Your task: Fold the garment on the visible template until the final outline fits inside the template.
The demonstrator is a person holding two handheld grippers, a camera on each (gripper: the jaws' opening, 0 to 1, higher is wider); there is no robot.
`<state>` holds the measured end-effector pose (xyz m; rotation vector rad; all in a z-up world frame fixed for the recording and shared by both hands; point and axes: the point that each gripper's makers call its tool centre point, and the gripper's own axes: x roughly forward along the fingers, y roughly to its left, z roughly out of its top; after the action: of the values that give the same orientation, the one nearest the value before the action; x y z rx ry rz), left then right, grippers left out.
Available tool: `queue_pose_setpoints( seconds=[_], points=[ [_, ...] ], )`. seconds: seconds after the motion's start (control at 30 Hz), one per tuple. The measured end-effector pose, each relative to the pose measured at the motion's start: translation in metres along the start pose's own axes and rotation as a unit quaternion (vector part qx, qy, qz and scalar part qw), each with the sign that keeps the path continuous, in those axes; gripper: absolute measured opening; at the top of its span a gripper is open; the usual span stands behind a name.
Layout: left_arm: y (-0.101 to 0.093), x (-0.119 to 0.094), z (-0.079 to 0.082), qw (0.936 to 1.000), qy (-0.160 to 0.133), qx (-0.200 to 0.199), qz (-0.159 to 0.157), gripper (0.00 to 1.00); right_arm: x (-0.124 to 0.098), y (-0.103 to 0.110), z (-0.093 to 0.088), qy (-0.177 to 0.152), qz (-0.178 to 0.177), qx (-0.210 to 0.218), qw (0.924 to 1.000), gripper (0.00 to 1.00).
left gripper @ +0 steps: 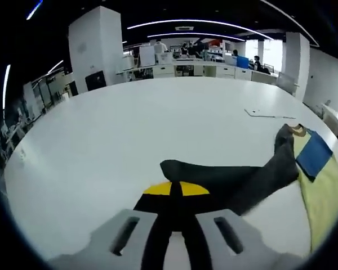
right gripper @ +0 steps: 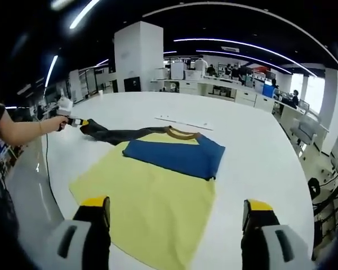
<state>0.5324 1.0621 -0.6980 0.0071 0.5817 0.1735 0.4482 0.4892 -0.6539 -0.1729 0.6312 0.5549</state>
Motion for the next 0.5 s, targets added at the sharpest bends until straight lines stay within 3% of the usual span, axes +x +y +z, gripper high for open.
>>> queue_pose_setpoints(
  seconds=[0.13, 0.27, 0.37, 0.5],
  points=[
    [0.009, -0.007, 0.015, 0.9994, -0.028, -0.009, 0.016, 0.00, -0.001, -0.001, -0.001, 0.000, -0.002, 0.001, 1.0000, 0.99],
    [0.015, -0.009, 0.020, 0.9986, -0.040, -0.027, 0.022, 0.00, -0.002, -0.001, -0.003, 0.002, -0.002, 0.001, 1.0000, 0.99],
    [0.020, -0.009, 0.008, 0.9969, -0.015, -0.068, 0.035, 0.00, -0.002, -0.001, -0.003, 0.004, -0.002, -0.001, 1.0000, 0.99],
    [0.021, -0.004, -0.010, 0.9976, 0.010, -0.056, 0.039, 0.00, -0.002, 0.000, -0.003, 0.004, 0.000, -0.001, 1.0000, 0.99]
  ],
)
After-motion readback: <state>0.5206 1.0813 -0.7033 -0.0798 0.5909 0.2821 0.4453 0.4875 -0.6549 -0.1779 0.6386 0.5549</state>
